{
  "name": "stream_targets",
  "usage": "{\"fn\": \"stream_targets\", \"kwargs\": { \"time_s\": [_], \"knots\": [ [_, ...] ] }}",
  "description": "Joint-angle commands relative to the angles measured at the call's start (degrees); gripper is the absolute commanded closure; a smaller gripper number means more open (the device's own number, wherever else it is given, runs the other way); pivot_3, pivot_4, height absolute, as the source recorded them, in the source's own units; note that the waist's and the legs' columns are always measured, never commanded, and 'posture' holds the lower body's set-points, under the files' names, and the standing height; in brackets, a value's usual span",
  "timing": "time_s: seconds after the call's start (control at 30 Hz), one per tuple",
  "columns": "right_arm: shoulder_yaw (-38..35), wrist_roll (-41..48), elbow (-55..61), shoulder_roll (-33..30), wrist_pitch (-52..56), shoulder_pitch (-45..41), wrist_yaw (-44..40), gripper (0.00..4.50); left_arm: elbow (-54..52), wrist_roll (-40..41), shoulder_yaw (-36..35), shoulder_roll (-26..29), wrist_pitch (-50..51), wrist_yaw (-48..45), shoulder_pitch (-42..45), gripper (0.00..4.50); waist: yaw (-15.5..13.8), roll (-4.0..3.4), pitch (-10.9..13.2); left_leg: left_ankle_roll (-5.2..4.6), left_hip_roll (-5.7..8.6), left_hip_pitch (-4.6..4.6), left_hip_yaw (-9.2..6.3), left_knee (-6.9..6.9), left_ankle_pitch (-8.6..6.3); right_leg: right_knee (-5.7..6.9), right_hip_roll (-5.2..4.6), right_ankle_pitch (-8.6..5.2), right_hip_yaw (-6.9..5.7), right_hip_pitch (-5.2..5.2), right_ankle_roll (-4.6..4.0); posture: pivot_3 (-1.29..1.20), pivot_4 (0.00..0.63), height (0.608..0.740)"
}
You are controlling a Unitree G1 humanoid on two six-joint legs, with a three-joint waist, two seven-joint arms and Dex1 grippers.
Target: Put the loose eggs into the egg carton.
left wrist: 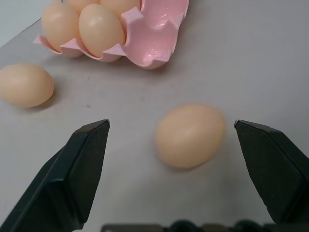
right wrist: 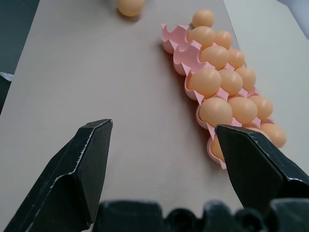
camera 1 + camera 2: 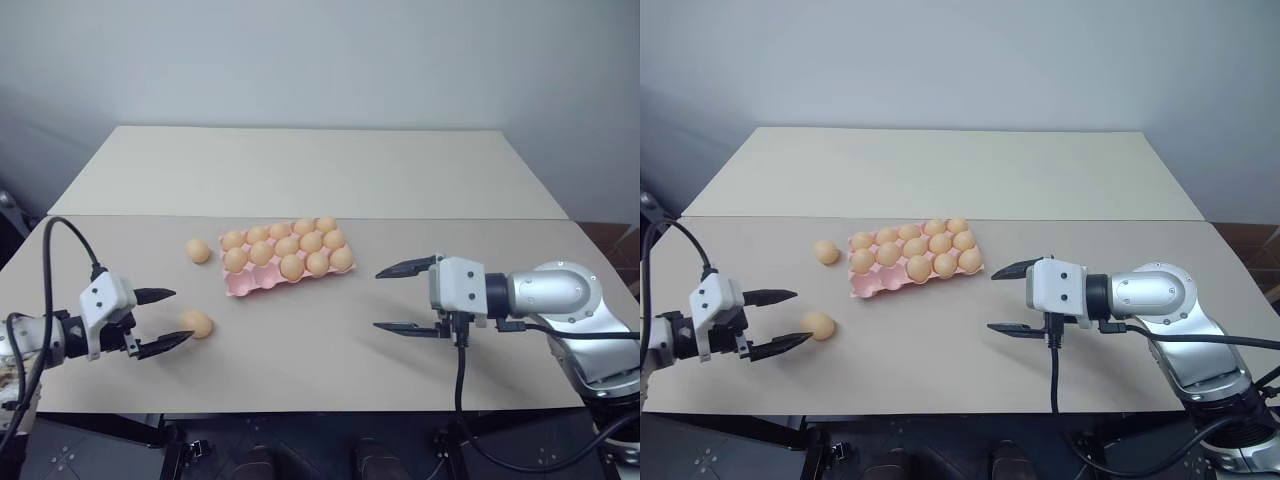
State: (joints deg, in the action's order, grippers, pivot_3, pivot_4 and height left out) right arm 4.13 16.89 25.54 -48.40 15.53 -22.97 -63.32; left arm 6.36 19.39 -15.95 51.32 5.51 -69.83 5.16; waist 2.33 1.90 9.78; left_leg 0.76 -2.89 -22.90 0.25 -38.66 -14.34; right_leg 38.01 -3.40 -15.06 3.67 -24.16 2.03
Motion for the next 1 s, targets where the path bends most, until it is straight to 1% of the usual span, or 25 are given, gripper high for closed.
{"fn": "stream_targets", "kwargs": {
  "time_s": [0.03, 0.27, 0.43, 0.47, 0.5, 0.6, 0.67, 0.7, 0.73, 0.83, 1.0],
  "knots": [
    [-1.41, 0.48, 2.75, -0.25, 1.03, 0.25, 1.58, 0.51, 2.5, -0.77, 1.87, 0.03, -1.86, -0.79, 2.28, 0.0, -0.02, 0.0, 0.0, 0.0, 0.0, -0.01, 0.0, 0.0, 0.0, 0.0, 0.0, 0.0, 0.0, -0.01, 0.0, 0.0, 0.15, 0.74],
    [-1.34, -0.49, 3.69, -0.48, 1.36, 1.26, 3.47, 0.51, 7.37, -2.46, 6.07, -1.98, -3.14, -0.23, 6.5, 0.0, -0.25, 0.0, 0.0, 0.0, 0.01, -0.02, -0.01, -0.06, 0.0, 0.02, 0.0, 0.0, -0.01, 0.02, 0.0, 0.0, 0.15, 0.74],
    [-1.35, -0.76, 3.71, -0.45, 1.44, 1.24, 4.06, 0.51, 8.82, -2.8, 7.67, -1.97, -0.17, -0.09, 8.03, 0.0, -0.14, 0.0, 0.0, 0.0, 0.0, -0.06, -0.02, -0.06, 0.0, 0.02, 0.01, 0.0, -0.01, -0.02, 0.01, 0.0, 0.15, 0.74],
    [-1.32, -0.83, 3.69, -0.41, 1.52, 1.18, 4.25, 0.47, 9.18, -2.77, 7.77, -1.79, -0.29, -0.49, 7.99, 0.37, -0.17, 0.0, 0.0, 0.0, 0.0, -0.05, -0.02, -0.07, 0.0, 0.02, 0.01, 0.0, -0.01, -0.01, 0.01, 0.0, 0.15, 0.74],
    [-1.24, -0.95, 3.66, -0.39, 1.57, 1.12, 4.42, 0.47, 9.39, -2.71, 7.77, -1.64, -0.06, -0.64, 7.94, 0.51, -0.15, 0.0, 0.0, 0.0, 0.01, -0.05, -0.02, -0.07, 0.0, 0.02, 0.01, 0.0, -0.01, -0.01, 0.01, 0.0, 0.15, 0.74],
    [-0.82, -1.66, 3.31, -0.38, 1.2, 1.01, 4.72, 0.47, 9.54, -2.98, 7.71, -1.58, -1.13, -0.79, 7.7, 1.46, -0.13, 0.0, 0.0, 0.0, 0.01, -0.04, -0.02, -0.08, 0.0, 0.03, 0.01, 0.0, -0.01, 0.0, 0.0, 0.0, 0.15, 0.74],
    [-0.57, -1.93, 3.21, -0.22, 1.36, 0.9, 4.89, 0.47, 9.53, -3.19, 7.71, -1.7, -1.44, -0.5, 7.7, 2.03, -0.21, 0.0, 0.0, 0.0, 0.01, -0.04, -0.02, -0.08, 0.0, 0.03, 0.01, 0.0, -0.01, 0.0, 0.01, 0.0, 0.15, 0.74],
    [-0.44, -2.07, 3.2, -0.15, 1.51, 0.84, 4.99, 0.47, 9.5, -3.22, 7.71, -1.74, -1.3, -0.38, 7.72, 2.24, -0.23, 0.0, 0.0, 0.0, 0.01, -0.04, -0.02, -0.08, 0.0, 0.03, 0.01, 0.0, -0.01, 0.0, 0.01, 0.0, 0.15, 0.74],
    [-0.3, -2.24, 3.09, 0.04, 1.23, 0.71, 5.06, 0.47, 9.4, -3.55, 7.64, -1.77, -1.73, 0.11, 7.72, 2.34, -0.24, 0.0, 0.0, 0.0, 0.01, -0.04, -0.02, -0.08, 0.0, 0.02, 0.01, 0.0, -0.01, 0.0, 0.01, 0.0, 0.15, 0.74],
    [-0.11, -2.4, 2.81, 0.33, 0.88, 0.31, 5.2, 0.47, 8.63, -2.91, 6.58, -1.66, -2.17, 0.29, 7.7, 2.34, -0.21, 0.0, 0.0, 0.0, 0.01, -0.03, -0.02, -0.08, 0.0, 0.04, 0.01, 0.0, -0.01, 0.0, 0.01, 0.0, 0.15, 0.74],
    [0.03, -3.21, 2.46, 0.42, 0.4, 0.17, 5.33, 0.47, 4.22, 2.16, 2.43, -0.71, -0.46, -1.33, 6.88, 2.34, -0.22, 0.0, 0.0, 0.0, 0.0, -0.07, -0.03, -0.08, 0.0, 0.02, 0.01, 0.0, -0.01, -0.03, 0.01, 0.0, 0.15, 0.74]
  ]
}}
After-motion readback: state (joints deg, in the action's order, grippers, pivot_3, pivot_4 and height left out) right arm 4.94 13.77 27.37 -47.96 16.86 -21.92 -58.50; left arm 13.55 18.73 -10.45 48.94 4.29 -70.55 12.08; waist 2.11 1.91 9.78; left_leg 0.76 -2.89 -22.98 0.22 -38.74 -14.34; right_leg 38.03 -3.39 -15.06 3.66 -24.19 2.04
